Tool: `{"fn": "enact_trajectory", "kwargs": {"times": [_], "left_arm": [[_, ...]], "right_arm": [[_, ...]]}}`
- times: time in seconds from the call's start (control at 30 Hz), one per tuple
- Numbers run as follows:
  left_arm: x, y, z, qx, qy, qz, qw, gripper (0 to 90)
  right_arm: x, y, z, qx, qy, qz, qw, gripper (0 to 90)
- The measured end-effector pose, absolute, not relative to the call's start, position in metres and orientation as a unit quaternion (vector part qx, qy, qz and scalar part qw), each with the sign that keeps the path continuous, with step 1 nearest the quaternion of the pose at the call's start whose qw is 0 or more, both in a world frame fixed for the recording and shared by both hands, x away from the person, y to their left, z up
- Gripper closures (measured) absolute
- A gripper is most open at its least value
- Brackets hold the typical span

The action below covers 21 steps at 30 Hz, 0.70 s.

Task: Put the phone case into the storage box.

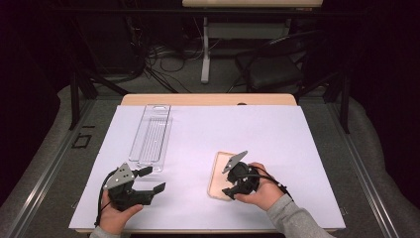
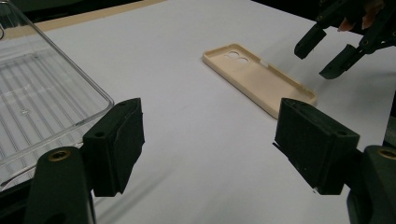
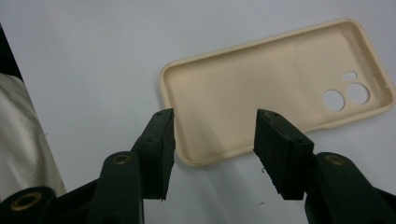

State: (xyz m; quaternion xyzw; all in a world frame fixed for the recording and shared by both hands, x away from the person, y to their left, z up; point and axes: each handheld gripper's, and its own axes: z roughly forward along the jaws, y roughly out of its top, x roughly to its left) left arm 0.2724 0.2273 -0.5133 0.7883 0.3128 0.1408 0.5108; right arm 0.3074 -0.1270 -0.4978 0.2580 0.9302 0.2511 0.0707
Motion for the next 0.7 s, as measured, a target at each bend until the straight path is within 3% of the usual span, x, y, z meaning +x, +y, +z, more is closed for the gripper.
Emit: {"fn": "enact_trajectory", "kwargs": {"times": [0.43,0.7], "left_arm": [[0.2725,0.2271,-0.5135,0.788,0.313,0.141,0.511,23.7],[0.2724,0.2270,-0.5136,0.788,0.314,0.140,0.511,23.7]], "right_arm": [[0.3075,-0.1204,-0.4973,0.245,0.937,0.242,0.066,52.2],[0.3062,-0.1176,-0.4990,0.240,0.940,0.235,0.061,60.3]]}}
